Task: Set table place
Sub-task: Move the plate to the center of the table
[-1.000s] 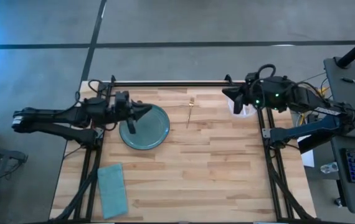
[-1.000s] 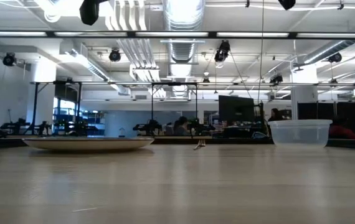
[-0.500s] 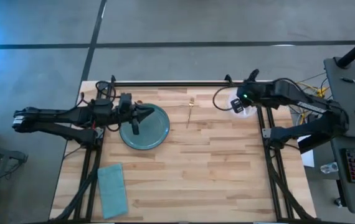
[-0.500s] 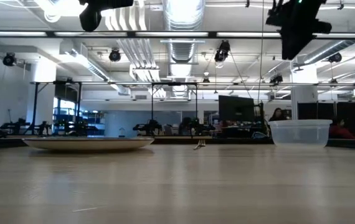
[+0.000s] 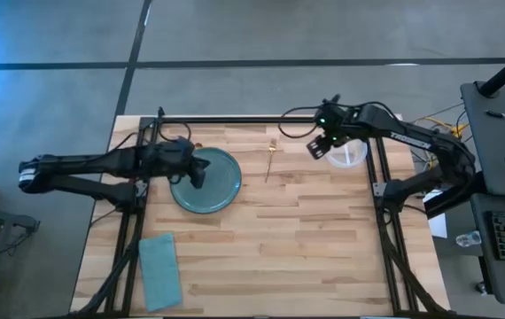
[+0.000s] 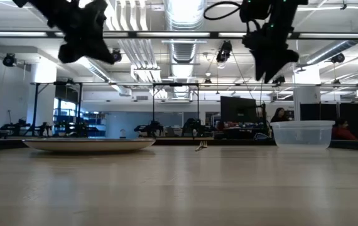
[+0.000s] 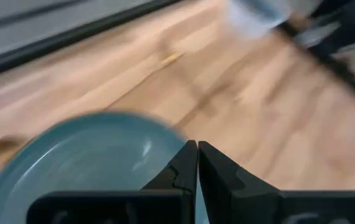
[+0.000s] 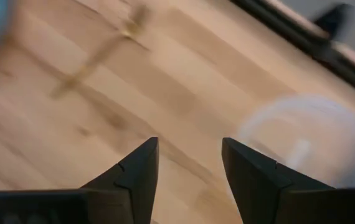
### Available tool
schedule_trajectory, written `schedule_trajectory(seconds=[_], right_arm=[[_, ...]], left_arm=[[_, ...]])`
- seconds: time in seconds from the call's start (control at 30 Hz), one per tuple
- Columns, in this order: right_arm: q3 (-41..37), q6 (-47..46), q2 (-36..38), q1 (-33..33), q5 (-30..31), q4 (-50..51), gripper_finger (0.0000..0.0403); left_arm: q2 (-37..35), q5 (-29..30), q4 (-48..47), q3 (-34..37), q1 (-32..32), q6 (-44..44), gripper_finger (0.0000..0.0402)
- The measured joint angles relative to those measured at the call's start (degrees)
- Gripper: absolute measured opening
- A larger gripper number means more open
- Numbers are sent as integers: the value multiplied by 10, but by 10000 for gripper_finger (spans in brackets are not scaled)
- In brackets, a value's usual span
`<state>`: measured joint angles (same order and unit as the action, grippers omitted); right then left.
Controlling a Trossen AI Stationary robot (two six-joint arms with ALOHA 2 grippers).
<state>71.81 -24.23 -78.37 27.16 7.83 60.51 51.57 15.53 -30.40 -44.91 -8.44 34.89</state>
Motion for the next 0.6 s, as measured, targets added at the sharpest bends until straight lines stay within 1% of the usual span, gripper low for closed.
schedule_trajectory(seconds=[0.1, 0.17, 0.3, 0.4, 0.47, 0.53, 0.6], right_arm=[[0, -5, -14, -5, -35, -43, 166], [1, -6, -22, -11, -40, -51, 164], [1, -7, -26, -18, -47, -53, 159], [0, -7, -24, -20, -53, -54, 154], [0, -7, -20, -20, -53, -55, 151], [0, -8, -16, -20, -53, -55, 148], [0, -11, -14, -20, -53, -55, 144]], left_arm=[[-4, -3, -55, -1, -46, 7, 0], [-9, -16, -92, -1, -87, 5, 0], [-7, -82, -140, -1, -191, -32, 0], [13, -150, -147, -1, -268, -76, 0], [33, -183, -150, -1, -312, -107, 0], [58, -196, -151, -1, -349, -132, 0], [86, -197, -155, -1, -378, -154, 0]])
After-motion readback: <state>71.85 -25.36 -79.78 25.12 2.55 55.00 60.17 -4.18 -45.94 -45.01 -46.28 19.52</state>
